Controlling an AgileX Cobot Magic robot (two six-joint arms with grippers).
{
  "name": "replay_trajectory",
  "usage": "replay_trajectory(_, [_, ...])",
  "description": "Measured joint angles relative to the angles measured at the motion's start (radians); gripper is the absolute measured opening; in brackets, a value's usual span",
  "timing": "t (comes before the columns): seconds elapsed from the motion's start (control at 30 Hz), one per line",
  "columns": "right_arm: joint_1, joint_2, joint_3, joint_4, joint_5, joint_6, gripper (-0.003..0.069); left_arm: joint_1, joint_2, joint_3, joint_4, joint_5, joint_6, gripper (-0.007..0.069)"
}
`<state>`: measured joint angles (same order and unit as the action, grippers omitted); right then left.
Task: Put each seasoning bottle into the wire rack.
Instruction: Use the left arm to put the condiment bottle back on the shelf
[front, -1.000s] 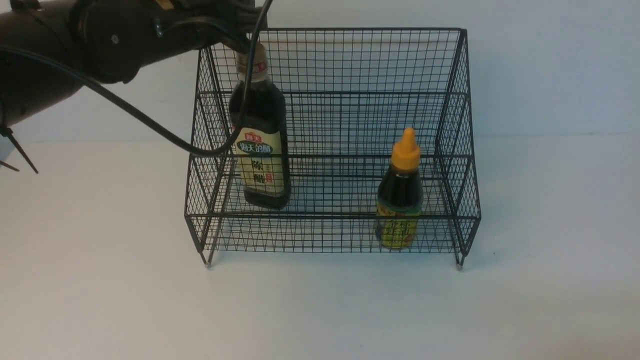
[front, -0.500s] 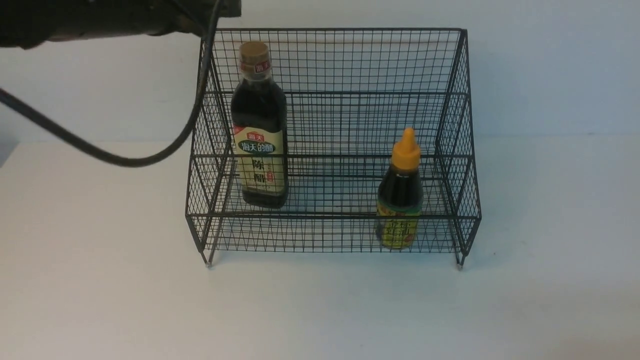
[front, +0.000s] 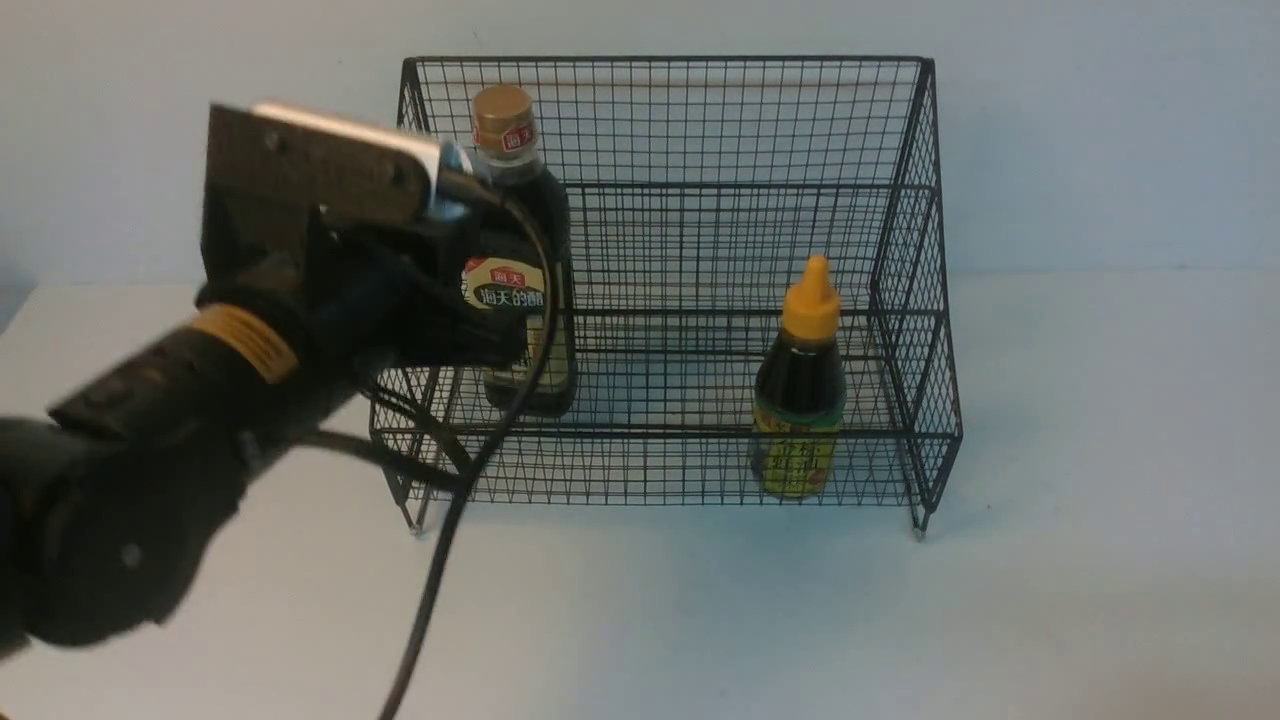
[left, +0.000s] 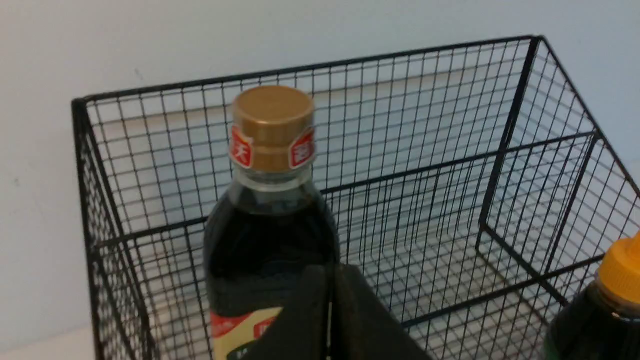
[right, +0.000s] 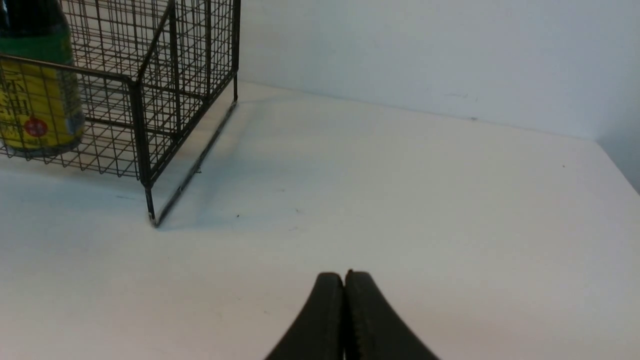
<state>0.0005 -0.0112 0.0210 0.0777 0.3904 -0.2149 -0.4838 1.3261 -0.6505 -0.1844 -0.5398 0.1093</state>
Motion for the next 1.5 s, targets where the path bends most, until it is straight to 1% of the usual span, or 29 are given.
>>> replay_trajectory(0.1, [0.0, 0.0, 0.0, 0.0, 0.0, 0.0, -0.0013, -0.009, 0.091, 0.022, 0.001, -0.225, -0.002, -0.0005])
replay_trajectory(0.13, [0.0, 0.0, 0.0, 0.0, 0.0, 0.0, -0.0013, -0.009, 0.122, 0.019, 0.001, -0.269, -0.002, -0.0005])
replay_trajectory(0.2, [0.0, 0.0, 0.0, 0.0, 0.0, 0.0, -0.0013, -0.009, 0.152, 0.012, 0.001, -0.295, -0.002, -0.0005])
replay_trajectory(0.7, [0.0, 0.0, 0.0, 0.0, 0.0, 0.0, -0.0013, -0.011, 0.329, -0.072, -0.002, -0.299, -0.02, -0.0005])
replay_trajectory(0.93, [0.0, 0.0, 0.0, 0.0, 0.0, 0.0, -0.0013, -0.011, 0.36, -0.094, -0.038, -0.3, -0.016, -0.0005])
replay_trajectory(1.5, [0.0, 0.0, 0.0, 0.0, 0.0, 0.0, -0.0013, -0.014, 0.392, -0.148, -0.036, -0.299, -0.012, -0.0005])
